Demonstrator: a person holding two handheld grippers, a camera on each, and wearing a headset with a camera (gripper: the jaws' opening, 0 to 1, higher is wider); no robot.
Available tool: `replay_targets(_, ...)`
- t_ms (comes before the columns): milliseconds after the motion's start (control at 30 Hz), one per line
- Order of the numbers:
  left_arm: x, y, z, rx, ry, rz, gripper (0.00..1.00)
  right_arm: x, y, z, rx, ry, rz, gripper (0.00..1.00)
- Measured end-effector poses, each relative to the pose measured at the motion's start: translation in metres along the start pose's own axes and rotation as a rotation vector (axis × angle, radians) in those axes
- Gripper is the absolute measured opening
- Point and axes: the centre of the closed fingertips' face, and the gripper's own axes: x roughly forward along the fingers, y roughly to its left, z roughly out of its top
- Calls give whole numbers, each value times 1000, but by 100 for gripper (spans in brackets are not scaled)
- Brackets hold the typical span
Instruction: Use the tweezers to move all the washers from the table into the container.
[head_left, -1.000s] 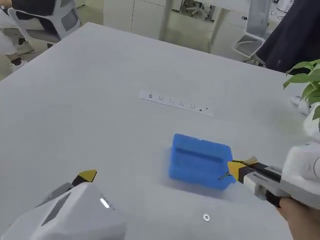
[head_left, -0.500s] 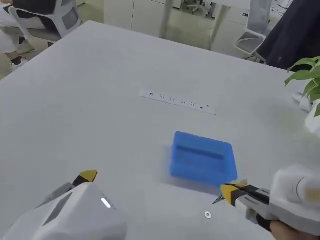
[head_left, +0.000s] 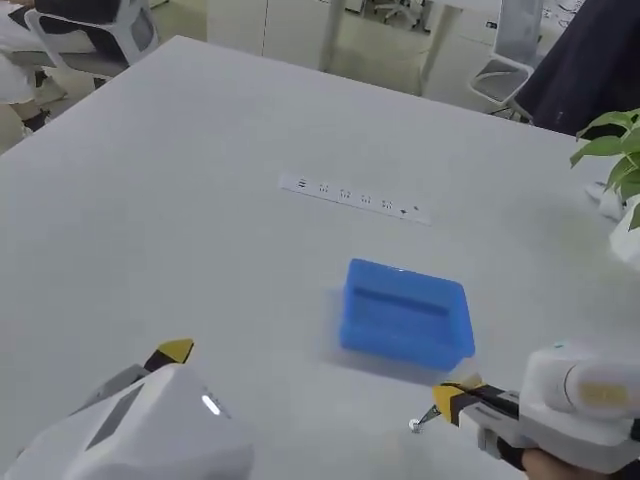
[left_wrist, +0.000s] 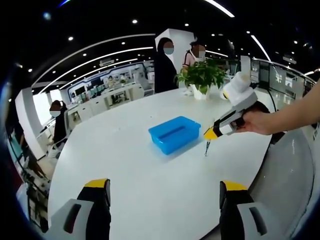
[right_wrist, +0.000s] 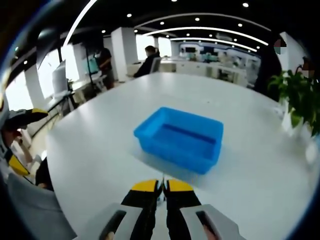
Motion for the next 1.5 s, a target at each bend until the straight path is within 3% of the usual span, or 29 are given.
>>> replay_targets(367,-1,-1,0,-5,-5,-1,93,-1,-3,0,38,-9,2,3)
replay_targets(1200,0,-1,-3,-1,0,-2,92,-1,5,-1,-36,18,-3,3)
replay_targets(1500,0,-3,1,4,-11,-5,92,-5,7,-6,-42,30,-6,3)
